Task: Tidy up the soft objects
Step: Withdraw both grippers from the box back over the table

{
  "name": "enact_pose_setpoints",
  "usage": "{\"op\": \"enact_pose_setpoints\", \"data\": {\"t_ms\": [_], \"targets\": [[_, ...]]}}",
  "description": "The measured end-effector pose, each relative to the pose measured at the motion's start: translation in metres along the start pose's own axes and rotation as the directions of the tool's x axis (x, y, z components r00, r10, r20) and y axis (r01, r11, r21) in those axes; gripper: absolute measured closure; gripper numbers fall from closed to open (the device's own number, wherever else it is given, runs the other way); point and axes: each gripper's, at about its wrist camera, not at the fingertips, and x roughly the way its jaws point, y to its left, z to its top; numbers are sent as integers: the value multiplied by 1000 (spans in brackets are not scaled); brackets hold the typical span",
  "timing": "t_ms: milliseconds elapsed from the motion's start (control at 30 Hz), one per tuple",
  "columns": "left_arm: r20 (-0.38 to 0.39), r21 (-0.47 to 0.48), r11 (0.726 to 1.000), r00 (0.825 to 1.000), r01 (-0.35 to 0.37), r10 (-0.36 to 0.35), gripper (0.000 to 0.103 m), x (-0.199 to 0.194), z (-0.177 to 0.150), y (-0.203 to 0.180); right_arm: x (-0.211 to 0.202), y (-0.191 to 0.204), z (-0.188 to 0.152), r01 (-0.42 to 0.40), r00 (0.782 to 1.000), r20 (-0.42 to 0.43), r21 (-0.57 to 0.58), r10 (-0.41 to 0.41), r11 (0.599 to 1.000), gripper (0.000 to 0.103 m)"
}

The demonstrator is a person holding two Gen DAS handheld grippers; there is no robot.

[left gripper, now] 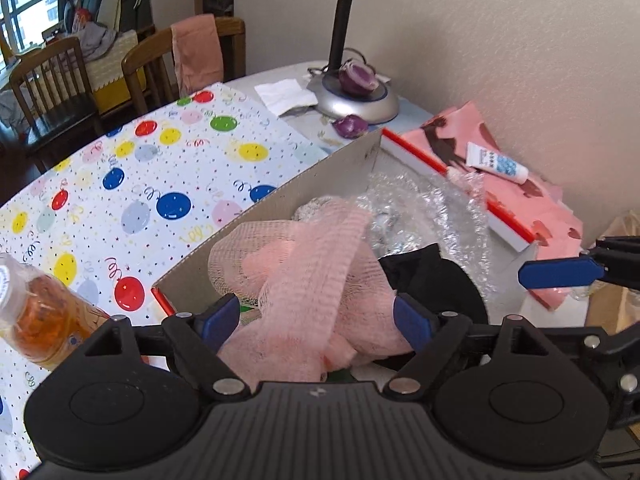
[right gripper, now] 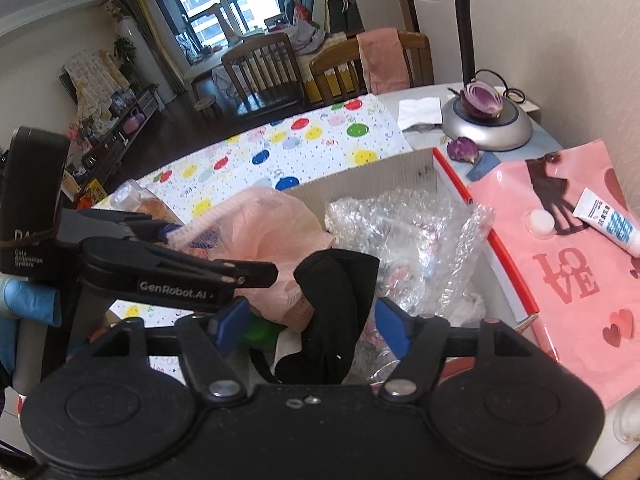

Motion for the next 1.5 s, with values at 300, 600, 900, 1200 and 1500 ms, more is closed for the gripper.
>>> {"op": "enact_pose_setpoints", "data": {"t_ms": [300, 600, 900, 1200, 1500], "targets": [[104, 45, 999, 994, 22, -27, 19, -51, -13, -2, -26, 12, -2, 22, 996, 84, -1, -21, 1000, 27], [181, 22, 998, 982, 55, -58, 19, -95, -39, 12, -49, 42, -11, 55, 985, 164, 3, -55, 998, 22], [244, -4, 999, 969, 42, -39, 19, -137, -74, 33, -58, 80, -26, 48, 975, 218, 3, -47, 999, 17], [290, -26, 999, 957, 30, -21, 18, -168, -109, 50, -61, 119, -46, 60, 962, 266, -15, -54, 998, 11], [332, -43, 998, 943, 35, -19, 13, -185, -135, 65, -57, 147, -64, 78, 948, 313, -44, -60, 996, 1]]}}
